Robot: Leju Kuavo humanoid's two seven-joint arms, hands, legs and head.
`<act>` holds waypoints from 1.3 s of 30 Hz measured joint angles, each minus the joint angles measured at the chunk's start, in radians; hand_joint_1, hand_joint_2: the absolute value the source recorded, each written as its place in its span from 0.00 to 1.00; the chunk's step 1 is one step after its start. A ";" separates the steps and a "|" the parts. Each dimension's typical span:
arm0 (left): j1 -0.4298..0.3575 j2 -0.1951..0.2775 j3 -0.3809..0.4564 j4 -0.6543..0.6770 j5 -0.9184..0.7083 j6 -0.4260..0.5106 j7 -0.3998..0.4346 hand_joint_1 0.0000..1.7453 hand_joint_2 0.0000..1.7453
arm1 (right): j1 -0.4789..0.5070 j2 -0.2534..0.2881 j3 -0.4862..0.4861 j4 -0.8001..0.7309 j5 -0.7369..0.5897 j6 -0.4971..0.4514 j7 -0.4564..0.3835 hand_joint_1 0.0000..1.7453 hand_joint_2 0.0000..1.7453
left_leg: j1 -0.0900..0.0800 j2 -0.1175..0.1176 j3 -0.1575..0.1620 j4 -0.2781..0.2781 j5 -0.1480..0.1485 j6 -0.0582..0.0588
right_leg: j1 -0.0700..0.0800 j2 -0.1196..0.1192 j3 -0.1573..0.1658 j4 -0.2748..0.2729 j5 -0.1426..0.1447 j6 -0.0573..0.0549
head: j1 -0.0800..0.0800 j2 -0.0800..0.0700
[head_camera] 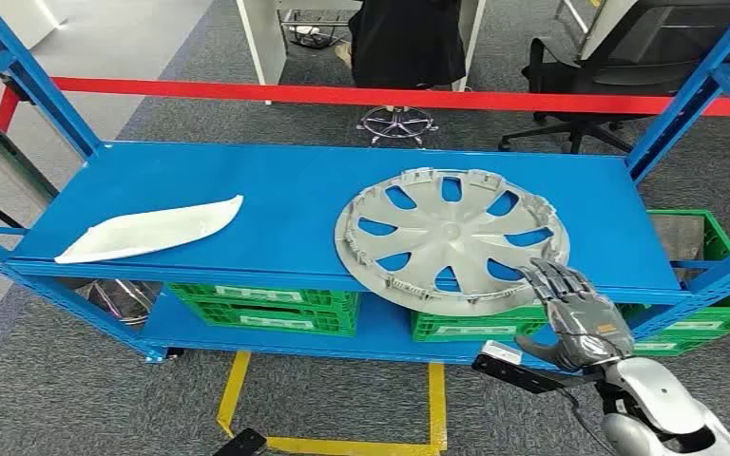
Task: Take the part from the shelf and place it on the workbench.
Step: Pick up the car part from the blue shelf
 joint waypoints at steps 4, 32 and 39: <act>-0.007 -0.004 -0.019 0.000 -0.019 -0.006 0.007 0.00 1.00 | -0.074 0.001 0.045 0.069 0.008 0.020 0.010 0.00 1.00 | 0.000 0.000 0.000 0.000 0.001 0.000 | 0.000 -0.001 0.000 0.000 0.000 0.000 | 0.000 0.000; -0.028 -0.028 -0.105 0.000 -0.069 -0.021 0.036 0.00 1.00 | -0.444 0.136 0.155 0.653 -0.134 0.070 -0.052 1.00 1.00 | 0.001 0.000 -0.001 0.000 0.002 0.000 | 0.001 0.000 -0.001 0.000 0.002 0.001 | 0.000 0.000; -0.028 -0.028 -0.111 0.000 -0.060 -0.018 0.035 0.00 1.00 | -0.438 0.146 0.155 0.655 -0.149 0.059 -0.066 1.00 1.00 | 0.002 0.000 -0.001 0.000 0.006 0.001 | 0.002 0.000 -0.001 0.000 0.005 0.002 | 0.000 0.000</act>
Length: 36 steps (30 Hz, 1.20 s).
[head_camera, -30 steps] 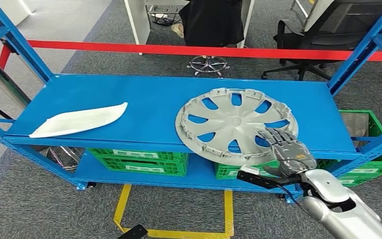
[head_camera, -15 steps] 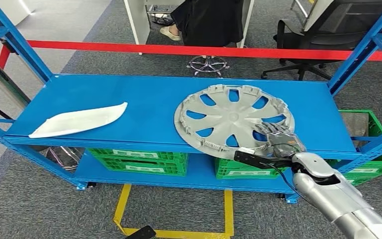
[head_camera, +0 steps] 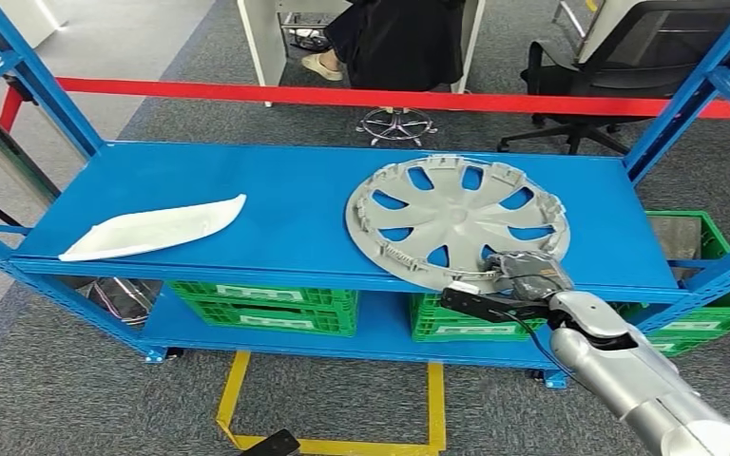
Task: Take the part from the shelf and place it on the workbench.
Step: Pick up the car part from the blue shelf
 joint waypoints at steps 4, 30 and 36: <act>0.001 0.000 -0.001 0.000 0.006 0.001 -0.001 0.00 1.00 | 0.009 0.003 0.002 -0.032 -0.009 -0.012 -0.019 1.00 1.00 | 0.000 0.000 -0.001 0.000 0.002 0.001 | 0.000 0.000 0.000 0.000 0.002 0.001 | 0.000 0.000; 0.026 0.021 0.052 0.000 0.139 -0.038 -0.048 0.00 1.00 | 0.252 -0.026 0.146 -0.703 0.235 -0.240 0.072 1.00 1.00 | 0.000 -0.001 -0.012 0.000 0.002 0.001 | 0.000 -0.001 -0.012 0.000 0.002 0.000 | 0.000 0.000; 0.030 0.022 0.077 0.000 0.173 -0.053 -0.128 0.00 1.00 | 0.395 -0.041 0.147 -0.814 0.329 -0.420 0.081 1.00 1.00 | -0.002 -0.002 -0.015 0.001 0.001 0.001 | -0.002 -0.002 -0.014 -0.001 0.002 0.001 | 0.000 0.000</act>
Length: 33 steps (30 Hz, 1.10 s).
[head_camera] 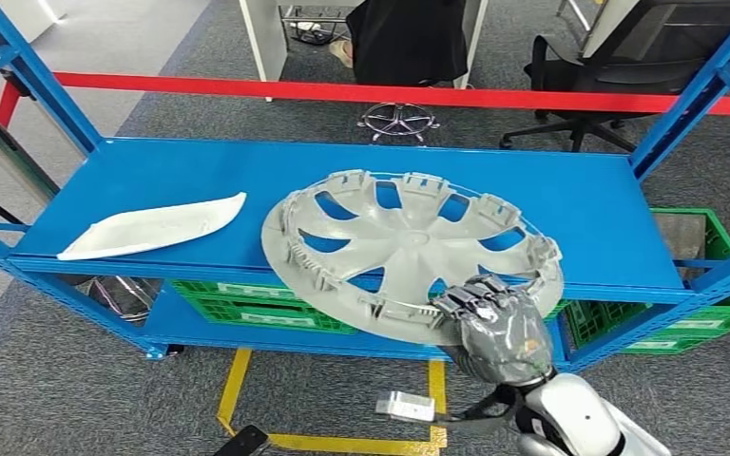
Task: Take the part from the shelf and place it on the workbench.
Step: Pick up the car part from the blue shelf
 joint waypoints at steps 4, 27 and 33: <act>-0.001 -0.001 0.010 0.000 0.005 0.003 -0.011 0.00 1.00 | 0.071 -0.004 -0.006 -0.050 0.013 -0.029 -0.002 1.00 1.00 | -0.001 0.000 -0.001 0.001 -0.001 0.001 | -0.002 0.000 -0.001 0.000 0.000 0.001 | 0.000 0.000; 0.017 -0.005 0.049 0.001 0.017 0.081 -0.066 0.00 1.00 | 0.366 0.126 -0.140 -0.236 -0.753 -0.179 -0.526 1.00 1.00 | 0.010 -0.005 -0.034 -0.003 0.058 -0.016 | -0.002 0.010 0.015 0.015 -0.013 -0.002 | 0.000 0.000; 0.025 -0.003 0.064 0.002 0.023 0.085 -0.074 0.00 1.00 | 0.384 0.164 -0.172 -0.227 -0.798 -0.159 -0.549 1.00 1.00 | 0.021 -0.005 -0.073 0.229 -0.174 -0.051 | -0.004 0.002 -0.049 0.017 0.052 -0.034 | -0.006 0.000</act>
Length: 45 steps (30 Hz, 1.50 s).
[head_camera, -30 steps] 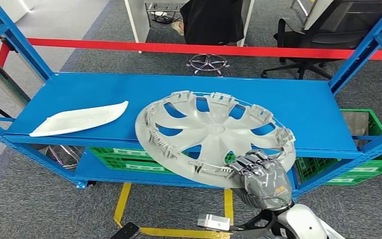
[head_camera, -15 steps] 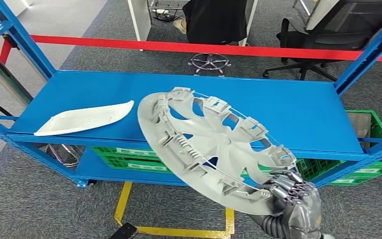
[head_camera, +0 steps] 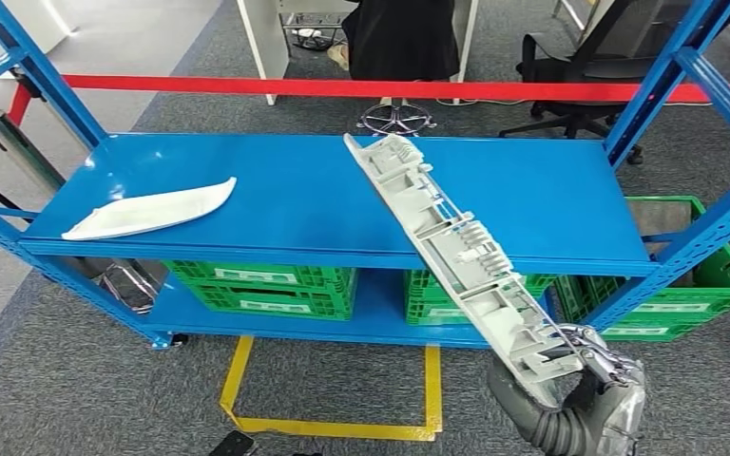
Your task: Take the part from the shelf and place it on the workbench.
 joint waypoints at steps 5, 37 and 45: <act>-0.002 0.001 0.005 0.000 0.002 0.000 -0.002 0.00 1.00 | 0.009 0.015 -0.012 0.012 -0.002 0.008 -0.001 1.00 1.00 | -0.002 0.021 0.177 -0.125 0.037 0.011 | 0.003 -0.013 -0.062 0.009 0.046 0.006 | 0.000 0.000; 0.013 -0.004 0.032 0.004 0.013 0.015 -0.023 0.00 1.00 | 0.025 0.044 -0.054 0.116 -0.003 0.010 0.010 1.00 1.00 | 0.020 0.053 0.214 -0.197 0.069 -0.018 | -0.005 -0.104 -0.017 -0.012 0.027 0.029 | -0.006 0.000; 0.024 -0.005 0.044 0.008 0.024 0.021 -0.036 0.00 1.00 | 0.013 0.044 -0.052 0.127 -0.006 0.019 0.013 1.00 1.00 | 0.000 0.004 0.178 -0.269 0.096 0.055 | -0.009 -0.009 -0.107 0.174 -0.109 0.056 | 0.001 0.000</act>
